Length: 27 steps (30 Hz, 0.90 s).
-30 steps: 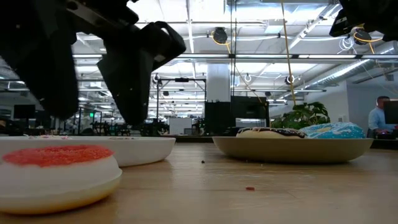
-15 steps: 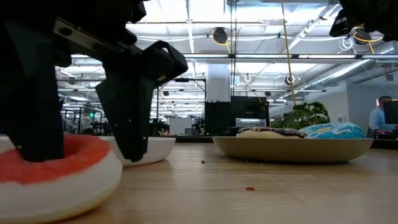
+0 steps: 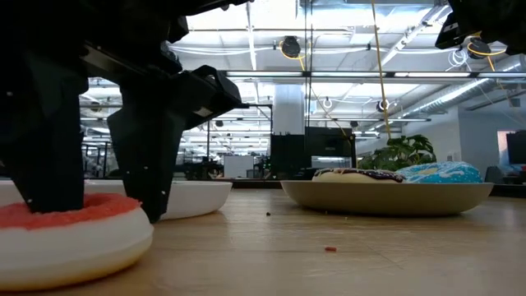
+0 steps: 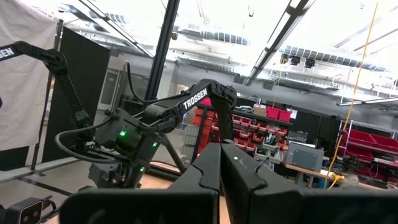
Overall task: Pick & Place donuts
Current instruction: Put the small orange donut on the white plate
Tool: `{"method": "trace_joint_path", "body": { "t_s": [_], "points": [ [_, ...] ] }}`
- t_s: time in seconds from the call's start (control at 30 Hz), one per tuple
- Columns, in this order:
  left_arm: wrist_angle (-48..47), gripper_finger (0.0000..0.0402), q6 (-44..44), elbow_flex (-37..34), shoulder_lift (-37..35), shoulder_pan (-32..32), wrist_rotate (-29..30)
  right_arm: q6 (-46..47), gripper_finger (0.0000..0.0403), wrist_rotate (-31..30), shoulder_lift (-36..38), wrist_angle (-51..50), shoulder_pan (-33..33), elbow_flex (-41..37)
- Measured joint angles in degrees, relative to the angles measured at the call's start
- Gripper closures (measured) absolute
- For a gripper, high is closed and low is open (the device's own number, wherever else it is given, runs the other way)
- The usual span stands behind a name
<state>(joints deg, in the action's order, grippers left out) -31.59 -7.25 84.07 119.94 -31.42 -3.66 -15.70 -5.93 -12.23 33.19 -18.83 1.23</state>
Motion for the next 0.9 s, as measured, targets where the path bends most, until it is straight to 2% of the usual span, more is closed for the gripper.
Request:
{"method": "trace_joint_path", "body": {
  "t_s": [0.17,0.47,0.73,0.9],
  "points": [
    [0.0,0.0265,0.0,0.0,0.0,0.0,0.0,0.0,0.0403,0.0,0.0,0.0,0.0,0.0],
    [0.1,0.0299,0.8,0.0,0.1,0.4,-1.0,0.0,0.0403,0.0,0.0,0.0,0.0,0.0],
    [0.5,0.0387,2.1,0.0,0.7,0.8,-2.5,0.0,0.0403,0.0,0.0,0.0,0.0,0.0],
    [0.4,0.0383,3.2,0.2,0.5,0.6,-0.2,-0.2,0.0403,0.0,0.0,0.1,0.0,0.0]
  ]
}}
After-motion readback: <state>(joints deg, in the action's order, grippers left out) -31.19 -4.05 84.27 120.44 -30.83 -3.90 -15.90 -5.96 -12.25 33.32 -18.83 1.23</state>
